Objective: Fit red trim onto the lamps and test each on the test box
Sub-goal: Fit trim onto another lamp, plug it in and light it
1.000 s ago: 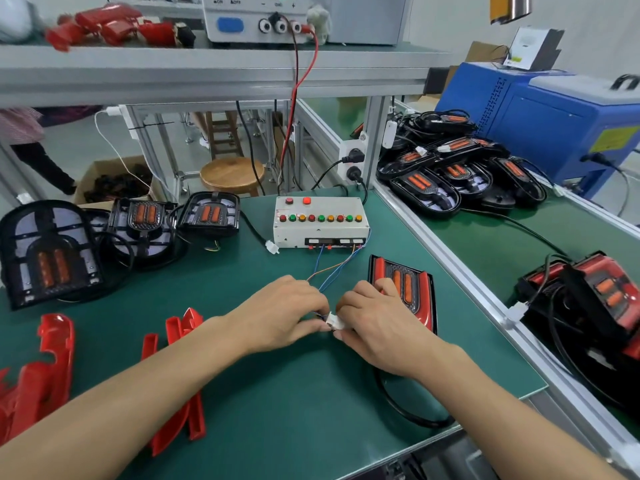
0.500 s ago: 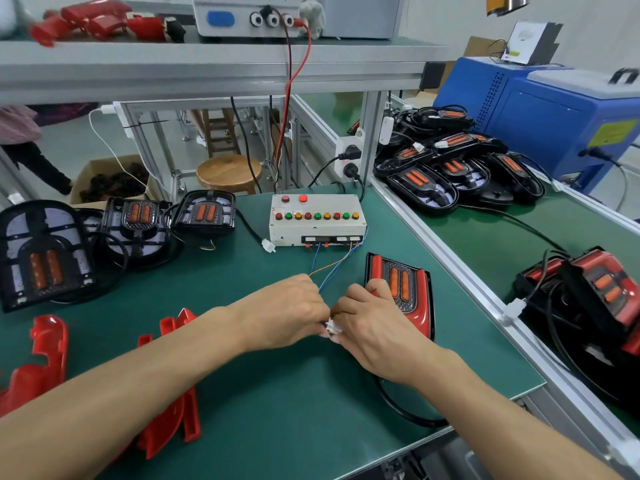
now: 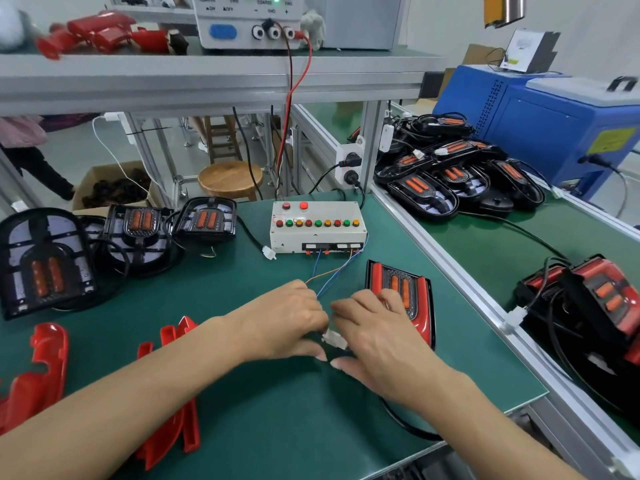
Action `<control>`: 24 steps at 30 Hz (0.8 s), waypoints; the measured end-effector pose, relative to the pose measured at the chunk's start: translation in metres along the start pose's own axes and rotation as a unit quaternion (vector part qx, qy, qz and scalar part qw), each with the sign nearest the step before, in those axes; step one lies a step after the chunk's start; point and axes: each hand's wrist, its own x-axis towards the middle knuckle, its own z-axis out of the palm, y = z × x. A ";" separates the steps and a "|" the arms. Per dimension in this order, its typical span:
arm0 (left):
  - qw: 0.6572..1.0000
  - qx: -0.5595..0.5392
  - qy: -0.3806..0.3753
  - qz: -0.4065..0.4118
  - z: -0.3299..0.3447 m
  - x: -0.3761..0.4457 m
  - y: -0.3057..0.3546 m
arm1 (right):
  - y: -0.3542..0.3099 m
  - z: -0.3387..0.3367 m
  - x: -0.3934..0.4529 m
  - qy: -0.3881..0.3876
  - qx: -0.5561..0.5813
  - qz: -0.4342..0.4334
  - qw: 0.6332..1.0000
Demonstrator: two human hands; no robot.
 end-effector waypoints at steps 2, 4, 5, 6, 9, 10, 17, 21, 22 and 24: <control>0.999 0.002 0.019 -0.046 -0.005 -0.004 -0.003 | 0.012 -0.006 -0.019 0.064 0.057 0.074 0.994; 0.990 -0.070 0.060 -0.108 -0.010 -0.006 -0.005 | 0.032 -0.011 -0.042 0.112 0.158 0.244 0.950; 0.977 -0.126 0.091 -0.143 -0.010 -0.004 -0.008 | 0.041 -0.012 -0.054 0.113 0.211 0.347 0.907; 0.962 -0.168 0.126 -0.175 -0.010 0.000 -0.012 | 0.048 -0.011 -0.064 0.099 0.245 0.431 0.863; 0.934 -0.196 0.173 -0.243 -0.007 0.024 -0.025 | 0.053 -0.001 -0.078 0.035 0.329 0.530 0.781; 0.932 -0.194 0.166 -0.257 -0.006 0.036 -0.028 | 0.051 0.002 -0.078 0.029 0.364 0.538 0.760; 0.954 -0.130 0.042 -0.267 0.007 0.108 -0.049 | 0.051 0.013 -0.066 0.045 0.503 0.552 0.664; 0.956 -0.099 -0.004 -0.276 0.010 0.125 -0.060 | 0.057 0.013 -0.060 0.002 0.586 0.550 0.595; 0.956 -0.096 -0.005 -0.278 0.010 0.127 -0.061 | 0.057 0.012 -0.058 -0.009 0.609 0.541 0.579; 0.956 -0.093 -0.005 -0.279 0.010 0.128 -0.063 | 0.057 0.012 -0.055 -0.016 0.634 0.520 0.572</control>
